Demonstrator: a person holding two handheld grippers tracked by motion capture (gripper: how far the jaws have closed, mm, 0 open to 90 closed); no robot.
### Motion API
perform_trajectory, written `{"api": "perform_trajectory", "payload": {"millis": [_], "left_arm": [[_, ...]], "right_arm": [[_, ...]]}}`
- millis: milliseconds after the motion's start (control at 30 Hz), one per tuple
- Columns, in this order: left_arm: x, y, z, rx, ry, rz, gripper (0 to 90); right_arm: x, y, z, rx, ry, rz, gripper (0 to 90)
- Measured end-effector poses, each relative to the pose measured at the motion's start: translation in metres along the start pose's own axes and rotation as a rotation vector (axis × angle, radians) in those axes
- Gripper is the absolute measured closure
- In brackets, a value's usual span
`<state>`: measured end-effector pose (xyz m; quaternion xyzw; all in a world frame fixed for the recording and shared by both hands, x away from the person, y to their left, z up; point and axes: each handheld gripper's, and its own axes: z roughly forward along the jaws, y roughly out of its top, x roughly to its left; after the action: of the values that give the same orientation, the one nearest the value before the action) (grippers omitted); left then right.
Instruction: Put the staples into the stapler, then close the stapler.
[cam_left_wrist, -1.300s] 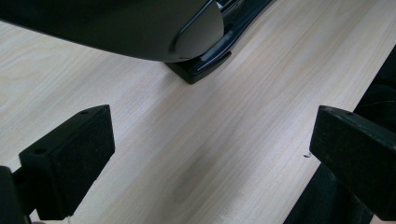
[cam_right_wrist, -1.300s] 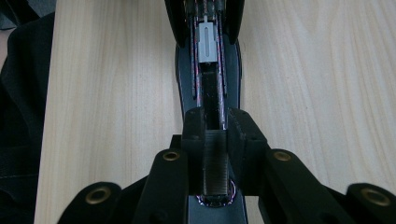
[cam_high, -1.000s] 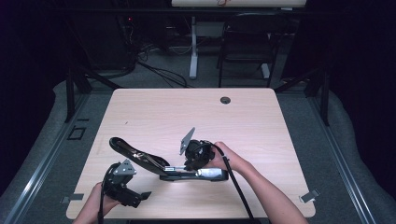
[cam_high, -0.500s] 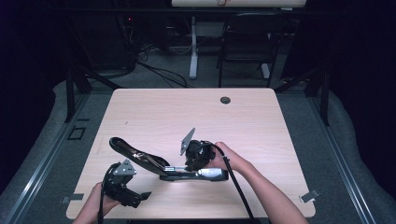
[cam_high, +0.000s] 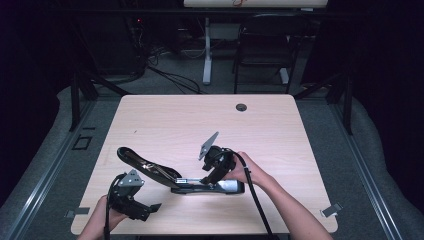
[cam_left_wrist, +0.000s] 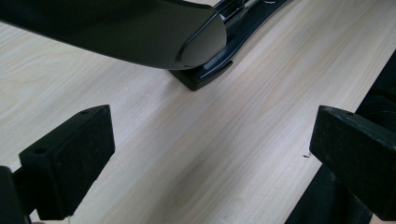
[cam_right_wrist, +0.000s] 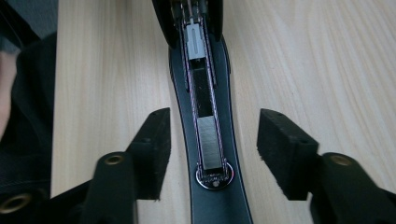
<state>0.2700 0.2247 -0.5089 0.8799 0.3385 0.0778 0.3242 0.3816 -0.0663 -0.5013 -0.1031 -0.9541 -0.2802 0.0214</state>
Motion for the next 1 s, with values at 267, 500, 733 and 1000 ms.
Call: {"api": "perform_trajectory", "payload": {"millis": [267,500,733,1000], "left_arm": [[0.0,0.001,0.0,0.0,0.001,0.008,0.0],[0.002,0.002,0.002,0.003,-0.014,0.012,0.0],[0.008,0.001,-0.002,-0.032,-0.051,-0.051,0.0],[0.014,-0.001,-0.002,0.008,0.018,-0.106,8.4]], "right_arm": [[0.002,-0.014,-0.013,-0.045,-0.036,0.127,16.8],[0.011,-0.019,-0.018,-0.032,-0.095,0.166,12.7],[0.012,-0.028,-0.024,-0.088,-0.076,0.224,10.1],[0.012,-0.031,-0.031,-0.097,-0.12,0.239,15.9]]}}
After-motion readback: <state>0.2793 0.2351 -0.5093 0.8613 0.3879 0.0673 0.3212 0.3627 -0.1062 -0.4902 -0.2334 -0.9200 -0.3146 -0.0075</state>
